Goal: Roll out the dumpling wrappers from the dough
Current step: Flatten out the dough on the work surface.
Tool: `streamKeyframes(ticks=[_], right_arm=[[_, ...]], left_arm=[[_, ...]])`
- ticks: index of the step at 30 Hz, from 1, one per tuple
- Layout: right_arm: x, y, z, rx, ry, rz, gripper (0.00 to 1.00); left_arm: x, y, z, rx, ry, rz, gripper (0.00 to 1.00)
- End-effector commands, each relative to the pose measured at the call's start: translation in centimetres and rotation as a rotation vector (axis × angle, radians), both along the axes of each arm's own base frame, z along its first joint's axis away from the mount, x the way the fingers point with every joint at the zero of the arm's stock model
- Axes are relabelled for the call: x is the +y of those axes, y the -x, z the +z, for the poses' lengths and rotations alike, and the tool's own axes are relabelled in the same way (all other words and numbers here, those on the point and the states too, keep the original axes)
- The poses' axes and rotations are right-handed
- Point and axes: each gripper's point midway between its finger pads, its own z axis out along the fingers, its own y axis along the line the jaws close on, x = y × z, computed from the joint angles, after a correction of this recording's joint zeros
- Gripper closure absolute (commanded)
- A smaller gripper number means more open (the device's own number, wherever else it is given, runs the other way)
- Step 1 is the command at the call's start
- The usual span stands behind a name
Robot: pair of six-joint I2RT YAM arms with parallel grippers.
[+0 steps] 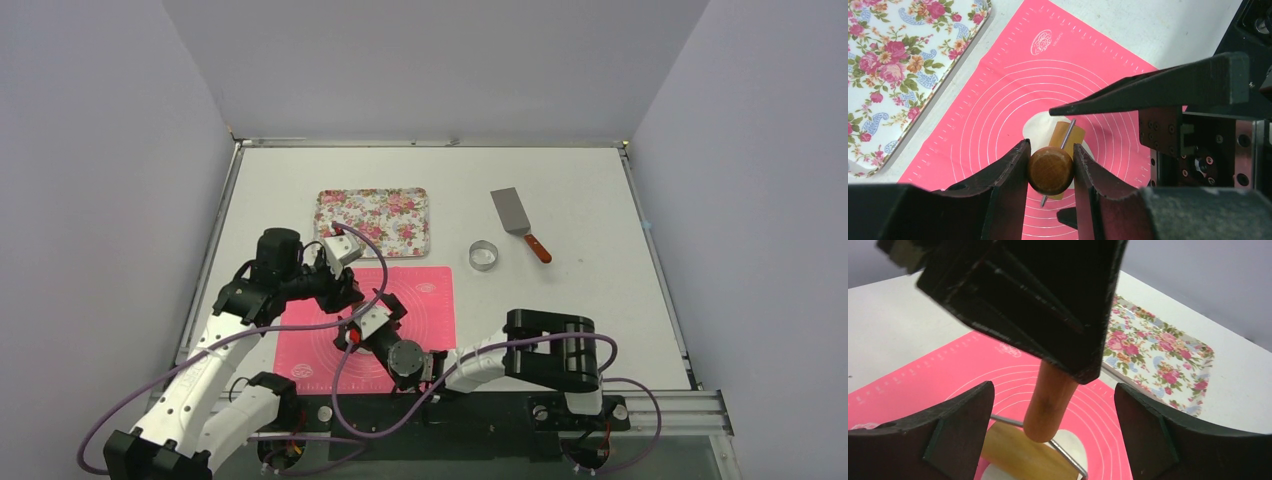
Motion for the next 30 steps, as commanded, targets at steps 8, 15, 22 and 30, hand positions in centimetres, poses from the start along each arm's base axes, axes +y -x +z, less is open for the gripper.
streamKeyframes(ticks=[8, 15, 22, 30], right_arm=[[0.2, -3.4, 1.9, 0.015, -0.102, -0.083, 0.20], [0.8, -4.3, 1.6, 0.005, -0.067, -0.065, 0.47], [0.9, -4.5, 0.9, 0.014, -0.052, -0.052, 0.78], [0.6, -4.9, -0.1, 0.071, -0.071, -0.004, 1.00]], left_arm=[[-0.8, 0.5, 1.1, -0.003, 0.047, -0.020, 1.00], [-0.9, 0.5, 1.1, 0.000, 0.049, -0.027, 1.00], [-1.2, 0.8, 1.3, 0.017, 0.068, -0.039, 1.00], [-1.1, 0.2, 2.4, 0.001, 0.070, -0.016, 1.00]])
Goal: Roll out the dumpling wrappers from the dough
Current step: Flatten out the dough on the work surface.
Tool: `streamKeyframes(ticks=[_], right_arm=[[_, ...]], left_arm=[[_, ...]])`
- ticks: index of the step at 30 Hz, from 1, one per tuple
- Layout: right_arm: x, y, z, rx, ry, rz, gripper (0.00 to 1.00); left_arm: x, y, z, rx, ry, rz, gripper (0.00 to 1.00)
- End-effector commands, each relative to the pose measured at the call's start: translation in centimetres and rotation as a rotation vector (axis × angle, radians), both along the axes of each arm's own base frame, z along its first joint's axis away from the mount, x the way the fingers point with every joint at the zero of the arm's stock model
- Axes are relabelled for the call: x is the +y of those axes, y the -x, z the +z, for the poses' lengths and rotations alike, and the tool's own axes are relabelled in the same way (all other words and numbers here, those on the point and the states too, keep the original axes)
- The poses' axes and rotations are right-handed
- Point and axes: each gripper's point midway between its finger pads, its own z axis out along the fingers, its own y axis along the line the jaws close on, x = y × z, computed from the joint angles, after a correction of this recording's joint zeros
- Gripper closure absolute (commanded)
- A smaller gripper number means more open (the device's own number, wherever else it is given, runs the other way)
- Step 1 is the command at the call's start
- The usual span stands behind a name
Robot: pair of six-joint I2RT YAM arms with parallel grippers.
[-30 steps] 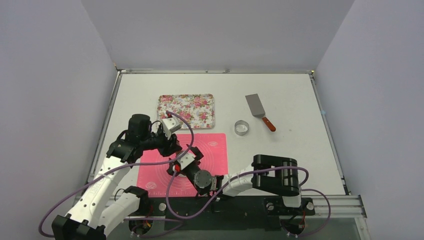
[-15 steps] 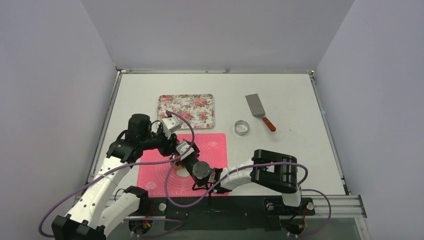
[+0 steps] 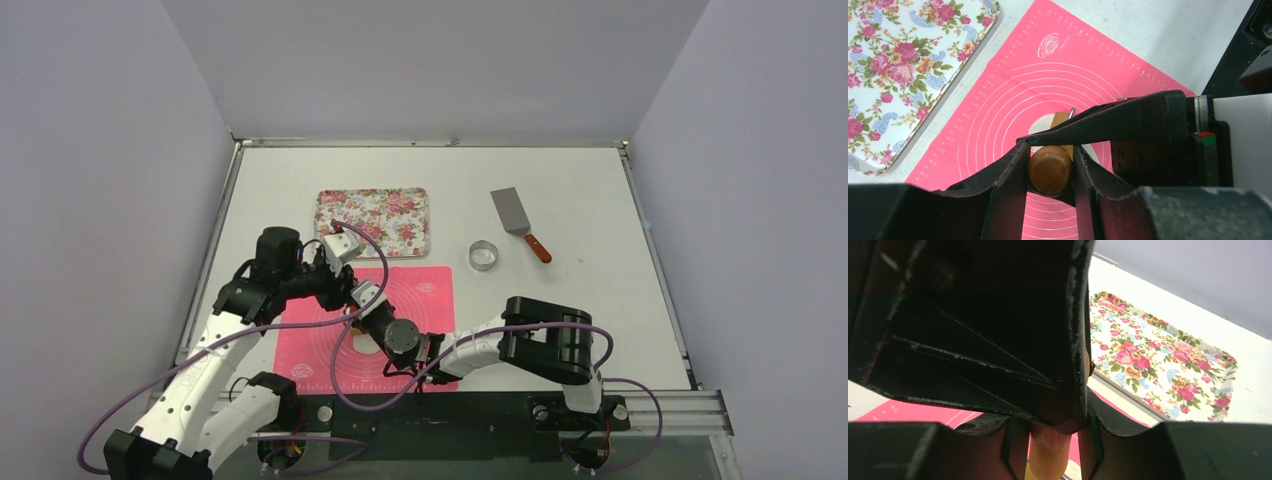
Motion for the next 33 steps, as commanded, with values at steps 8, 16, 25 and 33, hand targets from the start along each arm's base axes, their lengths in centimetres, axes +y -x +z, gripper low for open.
streamKeyframes(ticks=[8, 16, 25, 33], right_arm=[[-0.5, -0.4, -0.7, 0.020, -0.013, 0.072, 1.00], [-1.4, 0.6, -1.4, 0.038, -0.004, 0.181, 1.00], [-1.9, 3.1, -1.9, 0.059, 0.014, 0.408, 1.00], [-1.3, 5.6, -3.8, 0.086, 0.065, 0.639, 1.00]], left_arm=[[-1.3, -0.3, 4.7, -0.007, 0.104, 0.015, 0.66], [-1.5, -0.8, 7.1, -0.036, 0.127, 0.025, 0.60], [1.9, -2.2, 8.9, -0.121, 0.038, 0.181, 0.55], [8.3, -2.2, 4.8, -0.123, -0.212, 0.368, 0.53]])
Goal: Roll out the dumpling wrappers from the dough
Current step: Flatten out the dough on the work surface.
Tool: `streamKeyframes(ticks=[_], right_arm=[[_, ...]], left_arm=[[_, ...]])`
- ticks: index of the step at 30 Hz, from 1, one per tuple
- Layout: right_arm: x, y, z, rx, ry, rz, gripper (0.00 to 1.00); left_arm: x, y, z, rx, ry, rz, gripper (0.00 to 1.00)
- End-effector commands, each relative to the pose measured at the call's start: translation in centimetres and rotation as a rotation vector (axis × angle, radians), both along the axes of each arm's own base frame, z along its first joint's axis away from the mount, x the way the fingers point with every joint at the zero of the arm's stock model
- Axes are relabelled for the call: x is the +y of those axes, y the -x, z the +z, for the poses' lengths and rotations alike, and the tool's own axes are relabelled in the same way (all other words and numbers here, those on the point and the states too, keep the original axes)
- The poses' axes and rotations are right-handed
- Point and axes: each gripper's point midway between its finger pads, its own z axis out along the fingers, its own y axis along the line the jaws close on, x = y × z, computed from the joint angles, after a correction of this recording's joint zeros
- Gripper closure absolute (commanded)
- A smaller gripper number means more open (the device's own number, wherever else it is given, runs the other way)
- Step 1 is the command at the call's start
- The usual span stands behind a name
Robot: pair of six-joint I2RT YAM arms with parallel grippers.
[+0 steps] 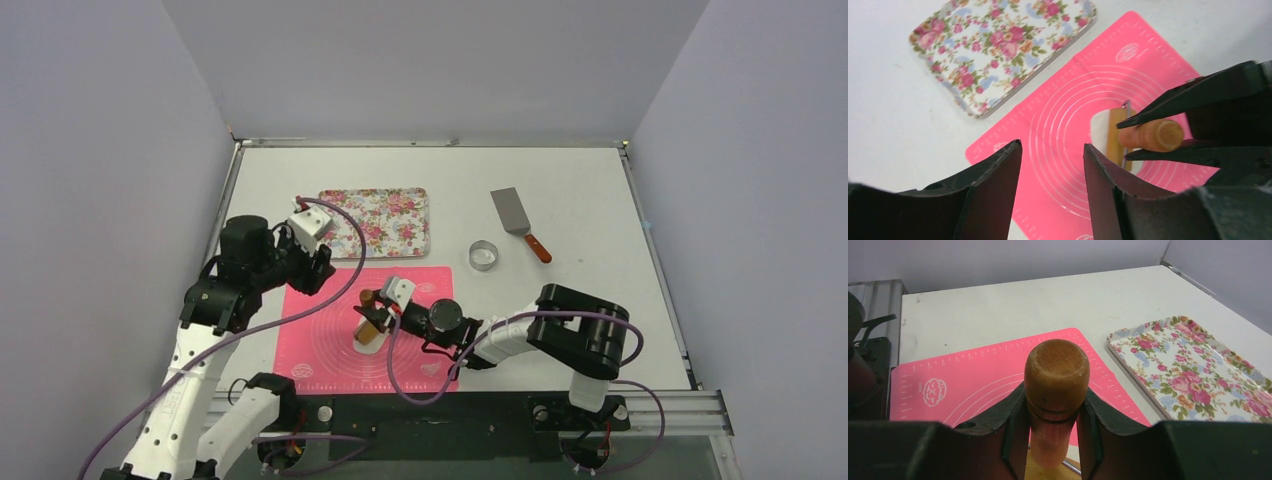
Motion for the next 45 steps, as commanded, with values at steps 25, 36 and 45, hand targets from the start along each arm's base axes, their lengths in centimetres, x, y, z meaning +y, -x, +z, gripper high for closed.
streamKeyframes(ticks=[25, 36, 45], right_arm=[[-0.7, 6.7, 3.1, 0.045, -0.078, 0.399, 1.00], [0.1, 5.1, 1.7, 0.003, -0.119, 0.353, 1.00], [0.5, 5.2, 7.1, -0.087, -0.149, 0.375, 1.00]], left_arm=[[12.3, 4.9, -11.4, 0.289, -0.384, 0.333, 0.46], [13.5, 4.2, -12.7, 0.267, -0.389, 0.439, 0.46], [13.5, 4.1, -13.3, 0.266, -0.393, 0.438, 0.45]])
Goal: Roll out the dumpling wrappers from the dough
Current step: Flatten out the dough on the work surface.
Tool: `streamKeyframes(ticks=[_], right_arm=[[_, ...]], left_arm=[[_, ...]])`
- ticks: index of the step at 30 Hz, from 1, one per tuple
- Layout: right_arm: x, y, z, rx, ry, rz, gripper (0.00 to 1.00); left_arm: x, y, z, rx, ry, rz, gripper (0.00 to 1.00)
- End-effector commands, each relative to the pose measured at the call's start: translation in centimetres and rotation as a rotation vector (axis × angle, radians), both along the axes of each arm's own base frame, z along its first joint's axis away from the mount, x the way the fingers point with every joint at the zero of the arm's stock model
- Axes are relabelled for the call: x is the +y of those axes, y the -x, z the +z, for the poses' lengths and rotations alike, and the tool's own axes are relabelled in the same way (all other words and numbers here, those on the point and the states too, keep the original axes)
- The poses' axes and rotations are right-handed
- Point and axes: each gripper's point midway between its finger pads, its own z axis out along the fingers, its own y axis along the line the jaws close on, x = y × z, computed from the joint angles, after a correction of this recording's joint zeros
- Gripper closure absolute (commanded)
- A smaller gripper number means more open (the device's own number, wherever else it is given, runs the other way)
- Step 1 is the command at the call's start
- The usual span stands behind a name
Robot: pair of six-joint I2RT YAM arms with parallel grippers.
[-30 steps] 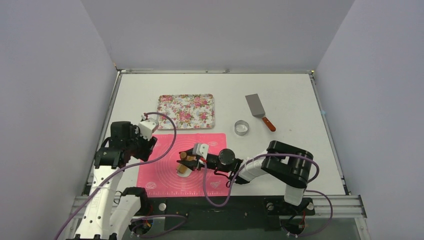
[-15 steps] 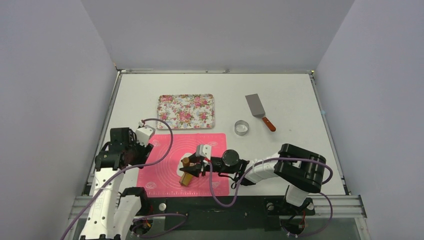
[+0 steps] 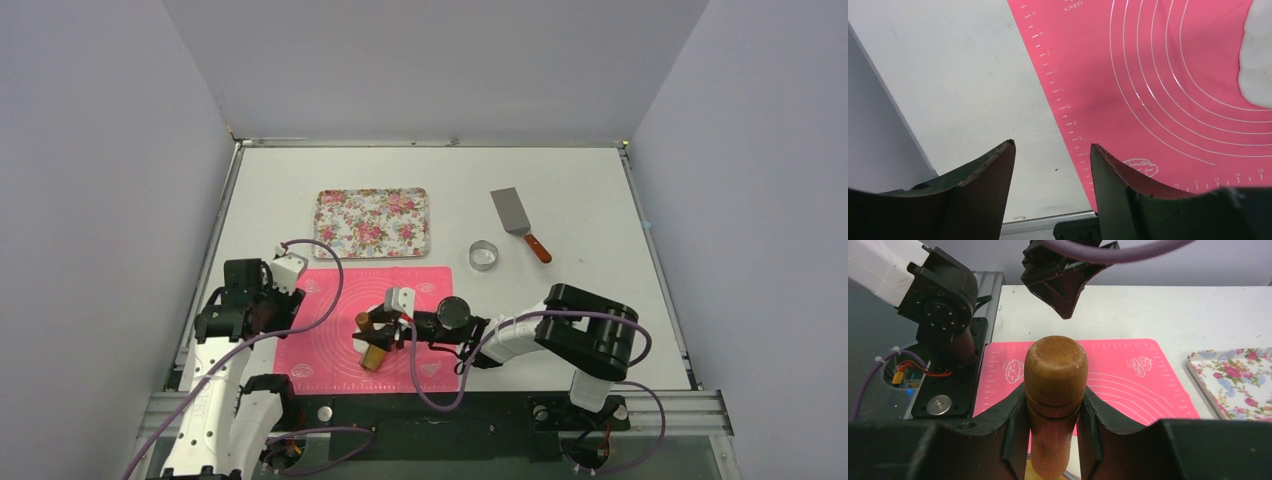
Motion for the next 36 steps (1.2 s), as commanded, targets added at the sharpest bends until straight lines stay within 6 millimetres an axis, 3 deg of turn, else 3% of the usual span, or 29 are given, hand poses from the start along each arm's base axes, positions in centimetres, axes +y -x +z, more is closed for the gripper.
streamKeyframes(ticks=[1, 4, 8, 10, 14, 18, 20, 29, 35, 36], right_arm=[[-0.3, -0.3, 7.9, -0.129, -0.162, 0.004, 1.00], [-0.2, -0.4, 8.7, -0.142, -0.180, -0.002, 1.00], [1.2, -1.7, 7.9, -0.147, -0.202, -0.017, 1.00], [2.0, -2.6, 5.9, -0.119, -0.194, -0.019, 1.00], [1.8, -3.8, 3.4, -0.095, -0.130, -0.030, 1.00], [0.7, -3.8, -2.1, -0.051, 0.027, -0.004, 1.00], [-0.1, -3.4, -3.9, -0.022, 0.048, -0.004, 1.00], [-2.6, -2.0, -6.7, 0.056, 0.134, -0.049, 1.00], [-4.5, -1.5, -5.1, 0.014, 0.149, -0.091, 1.00], [-4.7, -1.6, -5.5, 0.012, 0.183, -0.104, 1.00]], left_arm=[[0.3, -1.4, 0.5, -0.070, -0.007, 0.022, 0.45], [0.4, -1.4, 0.1, -0.068, -0.012, 0.028, 0.45], [0.4, -1.5, 0.2, -0.071, -0.012, 0.028, 0.45], [0.4, -1.5, 0.2, -0.071, -0.012, 0.026, 0.45], [0.3, -1.4, 0.1, -0.065, -0.012, 0.020, 0.45], [0.2, -1.5, -0.1, -0.062, -0.010, 0.012, 0.45], [0.2, -1.5, -0.2, -0.063, -0.011, 0.015, 0.45], [0.3, -1.5, -0.2, -0.057, -0.011, 0.016, 0.45], [0.2, -1.5, -0.2, -0.057, -0.011, 0.014, 0.45], [0.2, -1.5, -0.3, -0.055, -0.011, 0.015, 0.45]])
